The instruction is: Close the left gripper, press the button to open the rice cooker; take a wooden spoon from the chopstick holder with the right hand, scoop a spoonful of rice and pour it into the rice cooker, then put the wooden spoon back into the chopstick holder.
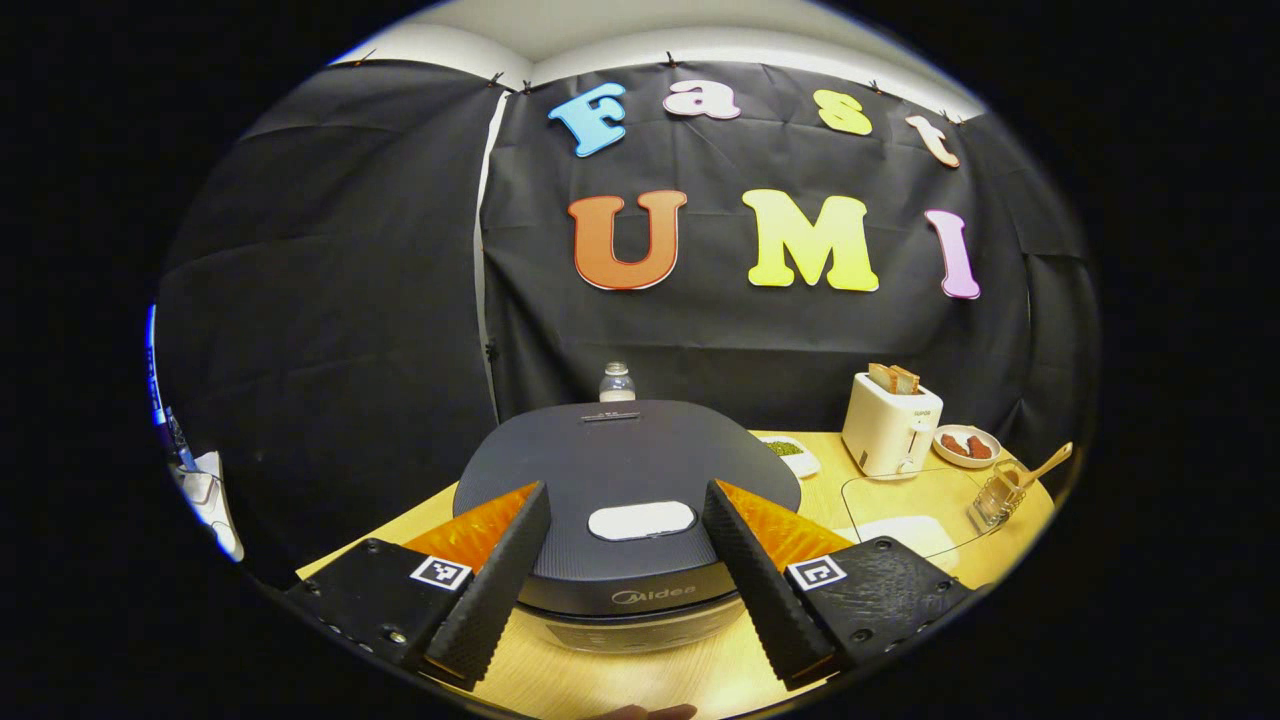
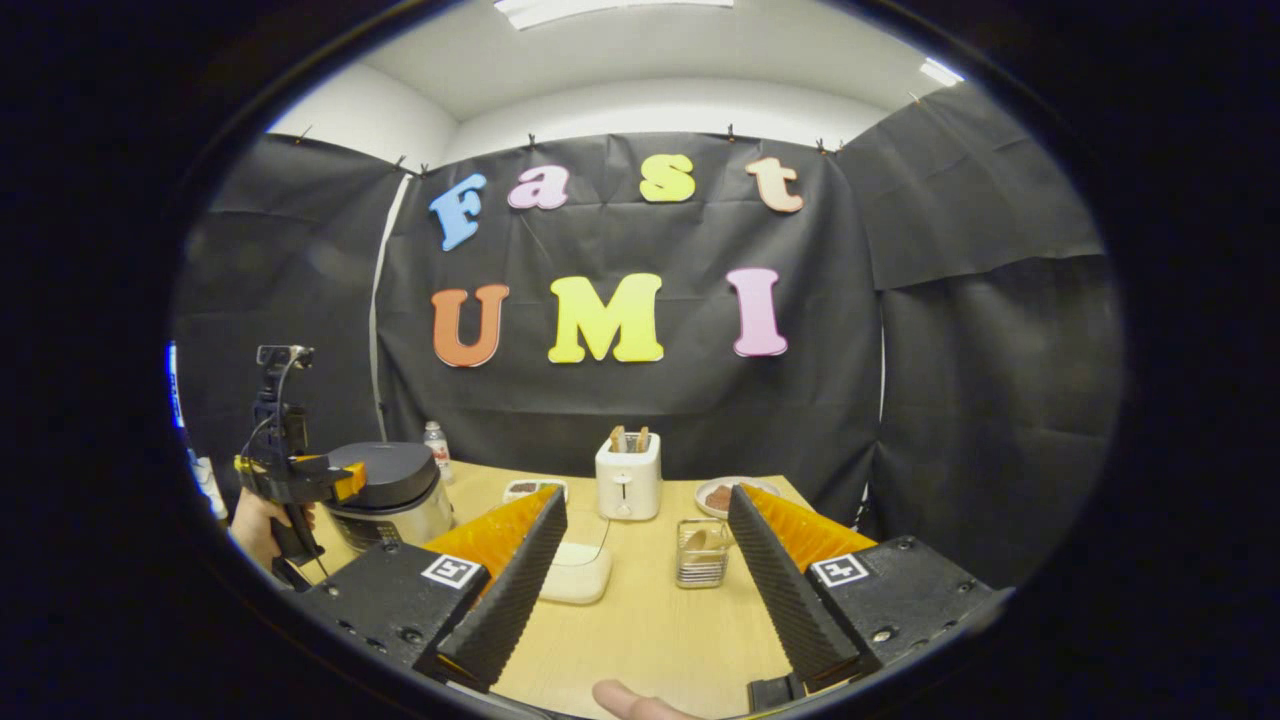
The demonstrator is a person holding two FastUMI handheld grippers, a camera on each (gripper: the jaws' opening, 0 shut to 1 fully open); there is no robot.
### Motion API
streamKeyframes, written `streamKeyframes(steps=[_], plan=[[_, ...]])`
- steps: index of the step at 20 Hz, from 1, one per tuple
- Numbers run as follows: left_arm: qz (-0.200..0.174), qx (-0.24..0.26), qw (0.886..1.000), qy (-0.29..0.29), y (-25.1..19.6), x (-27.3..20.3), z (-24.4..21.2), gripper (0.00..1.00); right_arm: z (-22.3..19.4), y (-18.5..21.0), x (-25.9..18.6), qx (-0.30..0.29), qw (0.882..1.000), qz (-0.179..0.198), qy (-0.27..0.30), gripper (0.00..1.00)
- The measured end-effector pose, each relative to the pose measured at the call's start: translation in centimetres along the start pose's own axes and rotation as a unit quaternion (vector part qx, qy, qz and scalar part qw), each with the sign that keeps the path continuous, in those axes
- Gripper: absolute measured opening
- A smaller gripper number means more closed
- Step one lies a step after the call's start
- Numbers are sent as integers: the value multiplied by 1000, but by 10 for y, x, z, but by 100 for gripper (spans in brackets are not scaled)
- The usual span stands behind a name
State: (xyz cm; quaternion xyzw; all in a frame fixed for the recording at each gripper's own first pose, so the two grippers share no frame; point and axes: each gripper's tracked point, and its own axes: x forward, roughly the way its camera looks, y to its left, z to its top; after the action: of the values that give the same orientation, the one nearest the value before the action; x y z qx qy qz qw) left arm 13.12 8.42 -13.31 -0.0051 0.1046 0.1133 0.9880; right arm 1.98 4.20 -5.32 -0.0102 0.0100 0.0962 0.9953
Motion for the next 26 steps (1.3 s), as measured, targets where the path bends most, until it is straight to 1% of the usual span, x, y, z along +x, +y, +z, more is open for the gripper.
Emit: streamKeyframes(steps=[2, 4, 7, 8, 9, 10, 11, 12, 13, 15, 17, 19, 21, 26], plan=[[7, 12, 1000, -15, -1, -1, -1, 100, 0, -1, 1, 14, 1000, -1, -1, 100], [11, 11, 1000, -23, 0, -2, -1, 100, -3, -3, 4, 22, 1000, -4, 0, 100], [11, 10, 999, -43, -2, -4, -1, 100, -6, -1, 6, 30, 1000, -3, 4, 100], [11, 15, 999, -41, -3, -2, -8, 99, -4, -2, 6, 33, 999, -4, 0, 100], [10, 20, 998, -54, -3, -3, -7, 98, -2, -2, 5, 33, 999, -4, -5, 100], [8, 16, 998, -56, -3, 0, -8, 99, -1, -3, 5, 34, 999, -6, -8, 100], [8, 10, 998, -56, -3, -3, -8, 89, -3, -3, 5, 35, 999, -7, -8, 100], [9, 8, 998, -55, -2, -3, -7, 89, -3, -2, 5, 36, 999, -8, -8, 100], [9, 6, 998, -58, -2, -4, -6, 99, -2, -1, 3, 35, 999, -7, -7, 100], [8, 5, 999, -53, -5, -11, -5, 100, -2, -1, 3, 34, 999, -8, -6, 100], [11, 11, 999, -46, -4, -18, -4, 96, -2, -2, 2, 32, 999, -12, -6, 100], [11, 4, 999, -42, -4, -27, 1, 95, -2, -3, 2, 34, 999, -14, -4, 100], [-1, -14, 999, -45, -8, -40, 12, 94, -3, -5, 1, 34, 999, -17, -2, 100], [-18, -17, 998, -57, -13, -73, 43, 95, -1, -11, -1, 25, 999, -29, -1, 100]])
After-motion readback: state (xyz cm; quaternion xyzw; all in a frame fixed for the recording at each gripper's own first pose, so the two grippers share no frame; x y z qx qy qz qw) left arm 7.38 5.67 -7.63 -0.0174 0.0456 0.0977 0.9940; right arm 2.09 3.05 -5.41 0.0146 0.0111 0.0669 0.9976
